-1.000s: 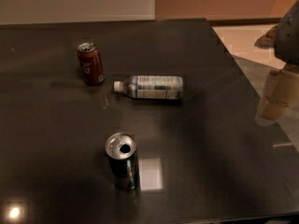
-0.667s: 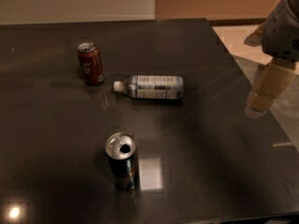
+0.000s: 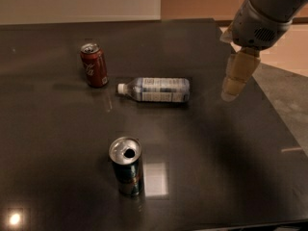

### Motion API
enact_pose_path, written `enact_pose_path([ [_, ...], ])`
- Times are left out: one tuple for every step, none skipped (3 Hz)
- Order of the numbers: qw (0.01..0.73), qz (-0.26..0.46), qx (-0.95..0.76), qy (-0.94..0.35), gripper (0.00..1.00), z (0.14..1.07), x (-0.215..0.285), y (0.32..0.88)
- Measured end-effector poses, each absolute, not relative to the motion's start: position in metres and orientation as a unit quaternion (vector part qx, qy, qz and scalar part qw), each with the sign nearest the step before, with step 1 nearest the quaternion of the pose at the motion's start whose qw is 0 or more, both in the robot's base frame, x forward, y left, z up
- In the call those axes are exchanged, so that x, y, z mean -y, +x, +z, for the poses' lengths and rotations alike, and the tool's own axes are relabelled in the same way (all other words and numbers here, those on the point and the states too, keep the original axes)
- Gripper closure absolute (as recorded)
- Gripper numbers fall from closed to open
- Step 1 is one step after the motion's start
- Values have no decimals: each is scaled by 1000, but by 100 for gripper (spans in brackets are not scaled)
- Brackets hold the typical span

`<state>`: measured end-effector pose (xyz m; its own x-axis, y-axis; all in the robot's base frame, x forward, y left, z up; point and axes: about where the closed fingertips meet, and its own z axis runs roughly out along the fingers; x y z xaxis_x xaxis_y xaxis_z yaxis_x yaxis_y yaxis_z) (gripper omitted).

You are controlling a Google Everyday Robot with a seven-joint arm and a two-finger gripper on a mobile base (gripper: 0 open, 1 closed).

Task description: Pick blue plastic bottle

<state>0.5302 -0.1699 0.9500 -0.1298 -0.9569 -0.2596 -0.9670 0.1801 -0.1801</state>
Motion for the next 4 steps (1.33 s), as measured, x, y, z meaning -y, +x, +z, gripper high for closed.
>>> enact_pose_path([
  [166,33,-732,-660,0,941,140,556],
  [167,50,-713,-679,0,929,107,577],
  [157,65,-697,-696,0,912,78,586],
  [142,73,-680,-715,0,894,53,584],
])
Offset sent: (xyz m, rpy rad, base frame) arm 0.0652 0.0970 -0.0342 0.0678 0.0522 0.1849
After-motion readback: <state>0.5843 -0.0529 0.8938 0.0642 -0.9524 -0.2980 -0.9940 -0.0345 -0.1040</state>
